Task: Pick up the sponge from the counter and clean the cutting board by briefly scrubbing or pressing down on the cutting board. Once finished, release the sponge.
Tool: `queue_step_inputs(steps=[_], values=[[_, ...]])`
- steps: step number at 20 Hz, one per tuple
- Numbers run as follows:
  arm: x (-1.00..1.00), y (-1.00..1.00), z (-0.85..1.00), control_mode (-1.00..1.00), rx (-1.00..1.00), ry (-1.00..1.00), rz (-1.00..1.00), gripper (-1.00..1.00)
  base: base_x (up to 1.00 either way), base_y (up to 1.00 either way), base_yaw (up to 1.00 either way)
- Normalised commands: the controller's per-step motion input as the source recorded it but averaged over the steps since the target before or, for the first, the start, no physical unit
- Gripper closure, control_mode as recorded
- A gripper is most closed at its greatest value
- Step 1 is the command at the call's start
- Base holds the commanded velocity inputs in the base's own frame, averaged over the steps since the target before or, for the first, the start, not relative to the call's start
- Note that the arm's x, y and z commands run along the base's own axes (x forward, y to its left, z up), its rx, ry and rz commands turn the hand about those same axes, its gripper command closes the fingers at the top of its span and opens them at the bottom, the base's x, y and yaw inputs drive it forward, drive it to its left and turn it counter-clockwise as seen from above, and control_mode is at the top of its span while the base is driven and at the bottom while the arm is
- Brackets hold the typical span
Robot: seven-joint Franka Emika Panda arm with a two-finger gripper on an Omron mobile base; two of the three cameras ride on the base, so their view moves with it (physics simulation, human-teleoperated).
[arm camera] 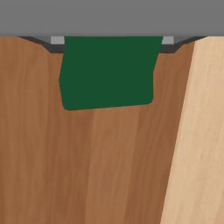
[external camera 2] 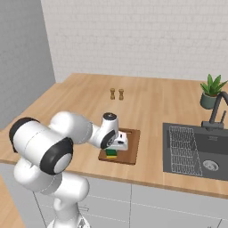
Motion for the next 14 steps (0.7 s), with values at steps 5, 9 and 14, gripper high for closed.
queue_step_inputs(steps=[5, 9, 14], values=[[0.00, 0.00, -0.52, -1.00, 0.00, -0.01, 0.00, 1.00, 0.00, 0.00, 0.00], [0.05, 0.00, -0.10, -1.00, 0.00, -0.05, -0.02, 1.00, 0.00, 0.00, 0.00], [0.32, 0.08, 0.08, -1.00, 0.00, -0.02, -0.07, 1.00, 0.00, 0.00, 0.00]])
